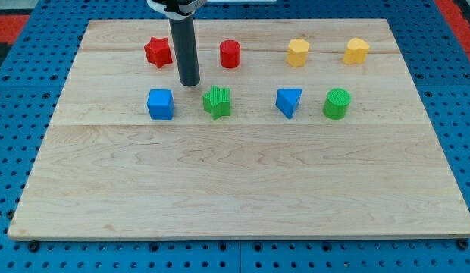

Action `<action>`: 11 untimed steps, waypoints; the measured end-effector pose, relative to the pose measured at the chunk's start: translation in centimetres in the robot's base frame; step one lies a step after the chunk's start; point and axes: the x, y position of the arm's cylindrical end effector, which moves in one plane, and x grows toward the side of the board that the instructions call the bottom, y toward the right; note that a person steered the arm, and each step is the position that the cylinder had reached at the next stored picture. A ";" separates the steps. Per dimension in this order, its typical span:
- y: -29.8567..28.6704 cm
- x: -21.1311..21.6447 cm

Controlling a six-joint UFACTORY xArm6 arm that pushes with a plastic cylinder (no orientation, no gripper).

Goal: Slide the green star towards bottom center

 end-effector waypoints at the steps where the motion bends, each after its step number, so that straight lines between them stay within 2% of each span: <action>1: 0.0 0.0; 6: 1.2 1.5; 9: 5.5 2.8; 11: 5.5 9.3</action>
